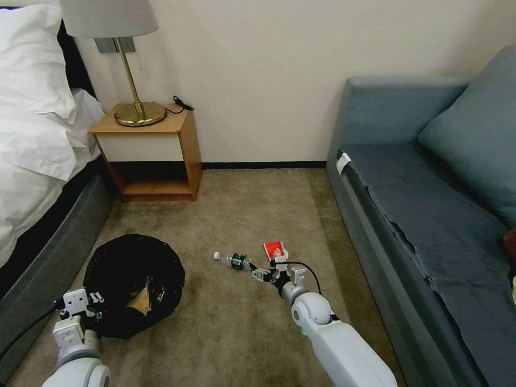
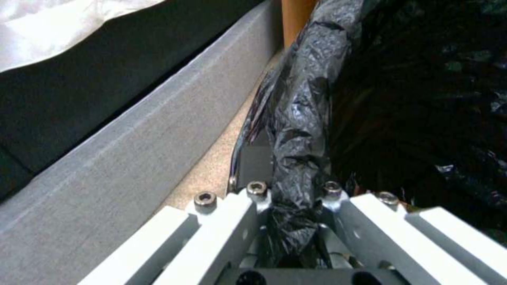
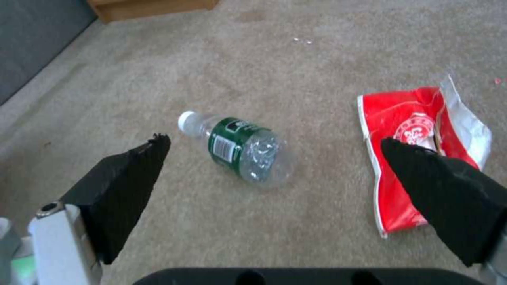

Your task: Pick up the trash bin, then pick up the garbage on the floor and place it into the trash bin.

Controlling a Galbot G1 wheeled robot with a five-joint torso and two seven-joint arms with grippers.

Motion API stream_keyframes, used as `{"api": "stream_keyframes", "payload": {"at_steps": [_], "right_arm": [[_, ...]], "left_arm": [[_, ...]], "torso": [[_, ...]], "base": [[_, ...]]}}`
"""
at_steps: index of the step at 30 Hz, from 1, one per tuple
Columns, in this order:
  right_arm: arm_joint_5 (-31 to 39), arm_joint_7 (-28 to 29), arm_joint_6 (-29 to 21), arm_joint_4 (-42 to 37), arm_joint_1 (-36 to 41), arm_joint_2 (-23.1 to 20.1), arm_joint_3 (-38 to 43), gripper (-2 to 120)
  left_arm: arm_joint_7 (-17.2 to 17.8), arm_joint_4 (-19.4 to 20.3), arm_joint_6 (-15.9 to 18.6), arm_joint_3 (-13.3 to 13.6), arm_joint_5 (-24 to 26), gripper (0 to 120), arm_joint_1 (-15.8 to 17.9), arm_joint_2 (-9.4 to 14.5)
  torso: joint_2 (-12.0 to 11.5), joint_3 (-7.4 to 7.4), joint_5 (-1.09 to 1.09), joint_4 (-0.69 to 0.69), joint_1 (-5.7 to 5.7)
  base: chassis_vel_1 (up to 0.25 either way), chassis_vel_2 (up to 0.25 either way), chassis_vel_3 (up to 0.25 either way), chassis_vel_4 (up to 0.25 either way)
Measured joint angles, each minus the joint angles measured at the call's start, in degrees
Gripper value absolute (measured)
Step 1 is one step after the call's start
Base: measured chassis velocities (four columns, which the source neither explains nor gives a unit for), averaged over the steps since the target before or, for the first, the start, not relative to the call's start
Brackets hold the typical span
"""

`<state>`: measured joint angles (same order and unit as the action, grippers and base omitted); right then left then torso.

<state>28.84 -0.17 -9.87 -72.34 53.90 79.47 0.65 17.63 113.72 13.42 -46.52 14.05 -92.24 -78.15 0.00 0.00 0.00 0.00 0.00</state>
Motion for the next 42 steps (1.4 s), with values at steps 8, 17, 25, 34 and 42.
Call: {"api": "stream_keyframes", "payload": {"at_steps": [8, 17, 25, 34, 42], "right_arm": [[-0.52, -0.1, 0.0, 0.01, 0.53, 0.02, 0.28, 100], [-0.6, -0.53, 0.16, 0.52, 0.36, -0.2, -0.19, 100], [-0.56, -1.04, 0.46, 1.26, -0.22, -0.33, -1.31, 100], [-0.15, -1.14, 0.58, 1.89, -1.07, -0.74, -2.11, 100], [-0.28, -1.54, 0.83, 3.18, -1.43, -0.78, -3.52, 100]], "left_arm": [[-0.1, -0.29, -0.25, 0.2, 0.02, 2, -0.19, 0.04], [-0.17, -0.5, -0.48, 0.01, 0.05, 2, -0.32, 0.0], [-0.17, -0.26, -0.23, 0.07, 0.94, 2, -0.31, -0.3], [-0.22, -0.27, -0.11, -0.28, 1.07, 2, -0.12, -0.23], [-0.27, -0.64, 0.06, -0.58, 1.29, 2, 0.31, 0.31]], "torso": [[0.0, 0.0, 0.0, 0.0, 0.0], [0.0, 0.0, 0.0, 0.0, 0.0], [0.0, 0.0, 0.0, 0.0, 0.0], [0.0, 0.0, 0.0, 0.0, 0.0], [0.0, 0.0, 0.0, 0.0, 0.0]], "base": [[-0.069, 0.074, 0.072, -0.065], [-0.073, 0.07, 0.074, -0.076], [-0.078, 0.071, 0.071, -0.076], [-0.071, 0.074, 0.071, -0.07], [-0.061, 0.066, 0.068, -0.068]]}}
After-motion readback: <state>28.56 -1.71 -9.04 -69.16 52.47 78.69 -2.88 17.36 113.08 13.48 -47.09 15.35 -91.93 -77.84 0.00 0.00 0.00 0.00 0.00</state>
